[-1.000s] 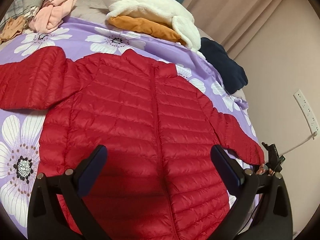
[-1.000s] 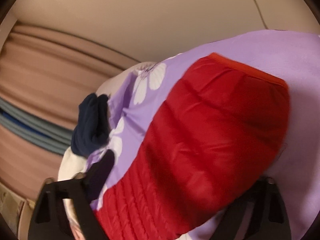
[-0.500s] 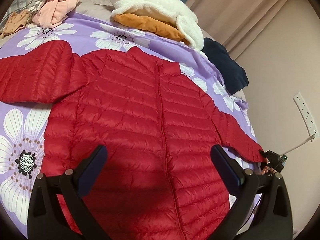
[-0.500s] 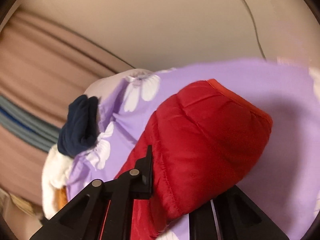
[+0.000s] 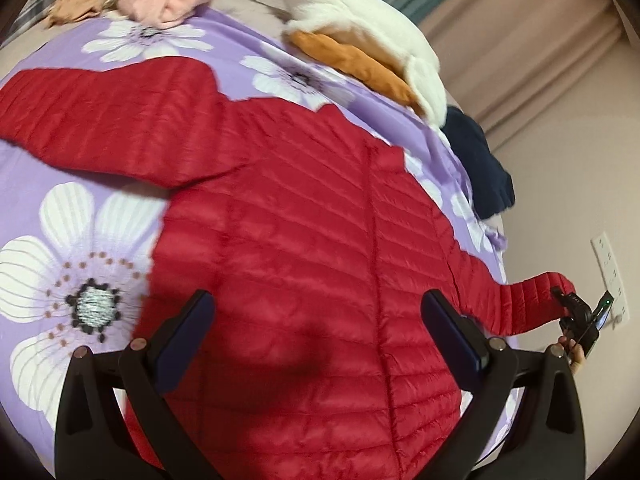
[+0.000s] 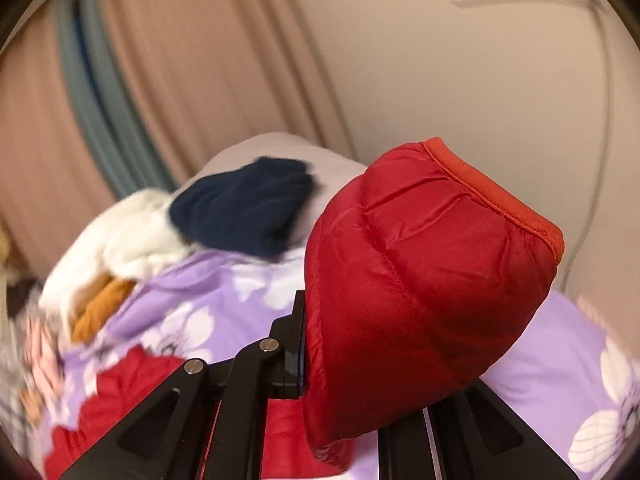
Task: Fold large clothes
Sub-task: 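Lift the gripped sleeve with the right tool and fold it across the jacket body, then lower the sleeve onto the jacket and open the right tool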
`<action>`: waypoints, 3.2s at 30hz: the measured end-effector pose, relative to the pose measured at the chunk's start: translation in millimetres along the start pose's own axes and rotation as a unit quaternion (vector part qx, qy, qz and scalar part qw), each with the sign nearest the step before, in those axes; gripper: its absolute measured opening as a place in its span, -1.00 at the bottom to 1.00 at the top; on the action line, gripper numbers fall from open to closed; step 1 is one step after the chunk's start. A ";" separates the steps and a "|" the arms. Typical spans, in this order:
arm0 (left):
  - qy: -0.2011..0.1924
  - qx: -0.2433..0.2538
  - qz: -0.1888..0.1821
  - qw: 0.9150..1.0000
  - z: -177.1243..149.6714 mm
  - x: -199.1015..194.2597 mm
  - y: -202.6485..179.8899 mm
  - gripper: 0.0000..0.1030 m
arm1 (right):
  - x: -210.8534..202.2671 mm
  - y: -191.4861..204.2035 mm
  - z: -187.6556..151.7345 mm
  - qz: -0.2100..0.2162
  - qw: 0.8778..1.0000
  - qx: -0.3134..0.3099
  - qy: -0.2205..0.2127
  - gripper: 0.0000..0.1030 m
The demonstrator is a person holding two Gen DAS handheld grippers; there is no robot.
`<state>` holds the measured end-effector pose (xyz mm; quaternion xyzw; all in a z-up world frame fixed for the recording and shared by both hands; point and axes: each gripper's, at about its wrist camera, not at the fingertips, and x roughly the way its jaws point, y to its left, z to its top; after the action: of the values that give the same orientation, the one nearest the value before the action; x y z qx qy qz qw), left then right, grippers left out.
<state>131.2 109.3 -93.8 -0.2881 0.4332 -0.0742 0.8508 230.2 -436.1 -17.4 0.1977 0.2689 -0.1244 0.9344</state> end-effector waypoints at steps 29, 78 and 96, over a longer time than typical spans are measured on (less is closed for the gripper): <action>-0.061 -0.147 0.045 0.986 33.8 -56.2 150.5 1.00 | 21.6 372.4 -220.1 0.167 0.859 -0.478 0.072 -0.73; -0.057 -0.306 -0.122 0.943 72.0 -4.3 222.4 1.00 | 37.3 383.1 -262.2 0.296 0.850 -0.384 0.205 -0.27; -0.130 -0.383 -0.147 0.903 81.0 -45.7 287.0 1.00 | -13.9 324.0 -225.7 0.358 0.867 -0.301 0.173 -0.27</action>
<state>131.0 397.1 -184.1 -0.6592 0.2670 0.0115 0.7029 226.2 -47.3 -87.1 0.0081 0.3619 0.3416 0.8673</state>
